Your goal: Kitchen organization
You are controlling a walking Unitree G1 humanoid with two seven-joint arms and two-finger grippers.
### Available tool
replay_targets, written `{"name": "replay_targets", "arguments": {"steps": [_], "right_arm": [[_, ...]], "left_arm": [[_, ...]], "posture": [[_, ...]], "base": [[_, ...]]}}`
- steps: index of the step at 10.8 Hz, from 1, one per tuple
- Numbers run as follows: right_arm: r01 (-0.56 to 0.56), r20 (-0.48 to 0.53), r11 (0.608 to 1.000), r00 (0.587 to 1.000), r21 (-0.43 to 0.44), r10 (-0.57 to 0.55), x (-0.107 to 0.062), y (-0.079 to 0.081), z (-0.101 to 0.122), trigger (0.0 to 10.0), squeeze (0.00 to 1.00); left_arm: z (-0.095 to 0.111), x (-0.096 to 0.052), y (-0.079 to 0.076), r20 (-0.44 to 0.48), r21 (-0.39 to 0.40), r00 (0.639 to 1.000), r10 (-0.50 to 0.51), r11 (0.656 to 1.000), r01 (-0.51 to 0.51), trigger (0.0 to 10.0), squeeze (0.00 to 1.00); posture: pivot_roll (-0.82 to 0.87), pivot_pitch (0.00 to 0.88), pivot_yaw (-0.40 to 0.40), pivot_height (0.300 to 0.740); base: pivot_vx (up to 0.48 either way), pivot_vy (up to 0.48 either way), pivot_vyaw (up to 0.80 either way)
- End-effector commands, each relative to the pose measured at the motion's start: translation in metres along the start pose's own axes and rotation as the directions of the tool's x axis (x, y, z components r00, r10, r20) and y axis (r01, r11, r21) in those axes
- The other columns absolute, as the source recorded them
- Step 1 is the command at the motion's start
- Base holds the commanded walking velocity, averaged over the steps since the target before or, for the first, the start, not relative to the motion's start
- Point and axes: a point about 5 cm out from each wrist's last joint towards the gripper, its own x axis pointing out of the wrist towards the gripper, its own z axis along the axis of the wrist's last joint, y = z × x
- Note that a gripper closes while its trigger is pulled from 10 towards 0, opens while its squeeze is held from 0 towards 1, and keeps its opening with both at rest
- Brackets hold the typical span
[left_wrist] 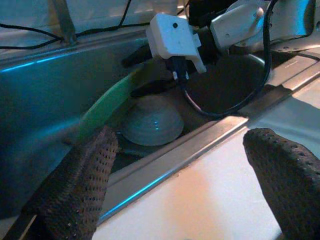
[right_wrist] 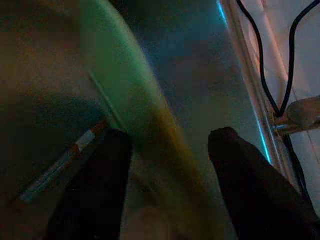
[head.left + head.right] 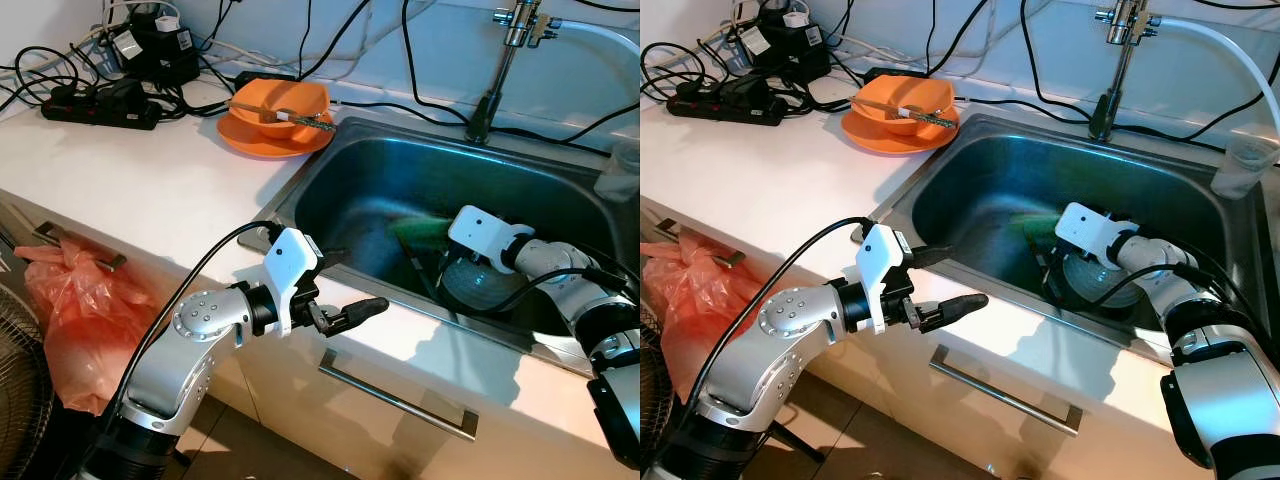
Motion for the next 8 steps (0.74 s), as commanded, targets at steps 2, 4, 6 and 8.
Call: {"name": "replay_targets", "arguments": {"steps": [2, 4, 6, 8], "right_arm": [[-0.018, 0.030, 0.999, 0.999, -0.038, 0.019, 0.000, -0.007, 0.006, 10.0, 1.00], [-0.021, 0.036, 0.999, 0.999, -0.047, 0.023, -0.004, -0.014, 0.006, 10.0, 1.00], [0.014, 0.065, 0.999, 0.998, -0.029, -0.013, -0.010, -0.030, 0.009, 10.0, 1.00], [0.066, 0.105, 0.998, 0.992, -0.012, -0.064, -0.013, -0.040, 0.014, 10.0, 1.00]], "left_arm": [[0.005, -0.001, -0.002, 0.009, 0.005, 1.000, -0.024, 1.000, 0.024, 10.0, 0.00], [0.004, 0.000, -0.002, 0.004, 0.005, 1.000, -0.029, 1.000, 0.029, 10.0, 0.00], [0.004, 0.001, -0.001, 0.003, 0.007, 0.999, -0.034, 0.999, 0.034, 10.0, 0.00], [0.005, 0.002, 0.001, 0.008, 0.011, 0.999, -0.031, 0.999, 0.031, 10.0, 0.00]], "posture": [[0.00, 0.000, 0.021, 0.740], [0.00, 0.000, 0.024, 0.740], [-0.01, 0.000, 0.026, 0.740], [-0.01, 0.000, 0.027, 0.740]], "base": [[0.000, 0.000, 0.00], [0.000, 0.000, 0.00], [0.000, 0.000, 0.00], [0.000, 0.000, 0.00]]}}
